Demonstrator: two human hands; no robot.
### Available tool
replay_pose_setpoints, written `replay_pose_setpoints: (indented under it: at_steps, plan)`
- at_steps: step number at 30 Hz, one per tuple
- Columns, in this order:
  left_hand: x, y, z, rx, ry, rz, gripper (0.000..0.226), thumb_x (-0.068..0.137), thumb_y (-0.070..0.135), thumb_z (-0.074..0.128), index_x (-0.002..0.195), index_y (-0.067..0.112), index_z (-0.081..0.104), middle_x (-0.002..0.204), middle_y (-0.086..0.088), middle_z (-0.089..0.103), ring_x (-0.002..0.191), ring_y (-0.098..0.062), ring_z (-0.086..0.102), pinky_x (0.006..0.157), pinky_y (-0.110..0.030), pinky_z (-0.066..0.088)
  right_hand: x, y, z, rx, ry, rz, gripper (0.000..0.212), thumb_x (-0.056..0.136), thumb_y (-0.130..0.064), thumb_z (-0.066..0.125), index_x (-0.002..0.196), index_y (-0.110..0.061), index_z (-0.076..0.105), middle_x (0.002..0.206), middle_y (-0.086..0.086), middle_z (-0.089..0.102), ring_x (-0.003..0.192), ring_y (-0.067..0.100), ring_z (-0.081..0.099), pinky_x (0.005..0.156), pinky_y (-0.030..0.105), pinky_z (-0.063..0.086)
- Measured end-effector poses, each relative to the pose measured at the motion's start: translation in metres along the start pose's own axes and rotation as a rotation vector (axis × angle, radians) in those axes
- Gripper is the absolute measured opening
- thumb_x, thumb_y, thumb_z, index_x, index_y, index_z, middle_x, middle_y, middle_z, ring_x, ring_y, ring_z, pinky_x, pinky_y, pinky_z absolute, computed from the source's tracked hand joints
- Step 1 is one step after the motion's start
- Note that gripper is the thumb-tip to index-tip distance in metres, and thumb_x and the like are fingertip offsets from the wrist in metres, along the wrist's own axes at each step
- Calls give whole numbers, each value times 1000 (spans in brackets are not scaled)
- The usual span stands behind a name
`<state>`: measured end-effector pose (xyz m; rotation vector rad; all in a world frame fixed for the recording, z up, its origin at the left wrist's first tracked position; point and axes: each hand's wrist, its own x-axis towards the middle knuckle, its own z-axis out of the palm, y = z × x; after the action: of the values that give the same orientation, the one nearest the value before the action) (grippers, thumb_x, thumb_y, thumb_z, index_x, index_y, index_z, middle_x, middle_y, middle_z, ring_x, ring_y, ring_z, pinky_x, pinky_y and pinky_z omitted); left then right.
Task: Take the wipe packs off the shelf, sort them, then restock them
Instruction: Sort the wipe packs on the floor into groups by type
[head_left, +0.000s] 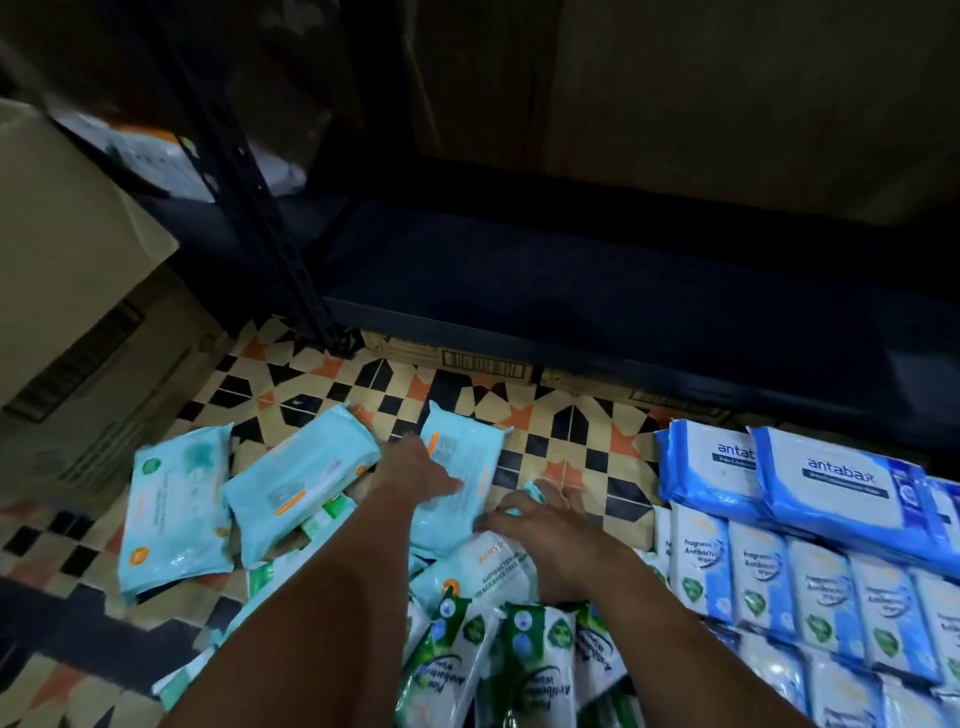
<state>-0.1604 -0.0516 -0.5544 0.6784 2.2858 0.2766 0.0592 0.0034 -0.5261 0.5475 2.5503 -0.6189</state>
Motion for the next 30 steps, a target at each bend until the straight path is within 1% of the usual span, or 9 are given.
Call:
replay_pose_setpoints:
  at_steps: [3, 8, 12, 14, 16, 19, 22, 28, 30]
  plan:
    - [0, 2, -5, -184, -34, -32, 92, 46, 37, 100, 123, 6, 59, 118, -11, 67, 105, -29, 67, 91, -42, 58, 2, 1, 2, 62, -7, 9, 80, 81, -42, 78, 143, -52, 28, 153, -6, 23, 147, 44, 18, 117, 56, 20]
    - [-18, 19, -18, -331, -22, 90, 61, 49, 11, 98, 94, 15, 58, 97, -7, 70, 87, -26, 67, 76, -42, 60, -6, 3, -12, 146, 21, 63, 88, 70, -35, 84, 134, -56, 29, 135, -4, 29, 139, 38, 24, 108, 54, 38]
    - [-31, 42, -34, -201, 137, 317, 52, 61, 5, 88, 96, 23, 53, 90, 0, 65, 78, -21, 60, 64, -34, 52, -20, 15, -32, 222, 142, 210, 103, 51, -18, 90, 133, -48, 37, 134, -8, 26, 129, 31, 32, 95, 47, 49]
    - [-35, 47, -37, -124, 285, 505, 49, 67, 5, 80, 101, 32, 58, 93, 5, 68, 84, -19, 63, 70, -36, 53, -27, 24, -42, 305, 232, 289, 104, 46, -16, 91, 133, -45, 41, 128, -7, 29, 121, 26, 36, 92, 43, 50]
    - [-36, 45, -34, 35, 441, 697, 64, 64, -4, 76, 111, 38, 66, 101, 8, 72, 95, -21, 63, 82, -41, 52, -32, 36, -50, 386, 330, 360, 105, 42, -19, 92, 133, -43, 44, 126, -5, 32, 117, 22, 37, 92, 35, 48]
    - [-29, 32, -32, 231, 588, 855, 78, 53, -13, 69, 119, 29, 73, 115, 8, 73, 110, -22, 65, 103, -52, 40, -31, 48, -53, 489, 399, 454, 109, 39, -22, 91, 136, -41, 44, 126, -4, 30, 120, 28, 39, 94, 35, 49]
    - [-19, 20, -37, 419, 623, 891, 80, 50, -16, 67, 118, 25, 74, 120, 4, 73, 117, -25, 65, 112, -59, 32, -26, 52, -51, 503, 369, 525, 109, 43, -20, 91, 139, -40, 42, 131, -2, 28, 131, 39, 30, 98, 45, 49]
    - [17, -2, -47, 664, 593, 855, 77, 47, -17, 76, 113, 23, 77, 118, 0, 74, 115, -31, 67, 109, -64, 36, -2, 63, -39, 554, 394, 599, 107, 49, -20, 91, 142, -39, 41, 125, -5, 17, 123, 30, 33, 104, 41, 45]
    - [28, -6, -47, 689, 590, 861, 75, 50, -17, 77, 115, 22, 76, 120, -1, 73, 118, -34, 65, 109, -66, 35, 14, 67, -38, 577, 425, 590, 108, 49, -20, 93, 143, -39, 42, 122, -5, 15, 118, 22, 33, 104, 33, 44]
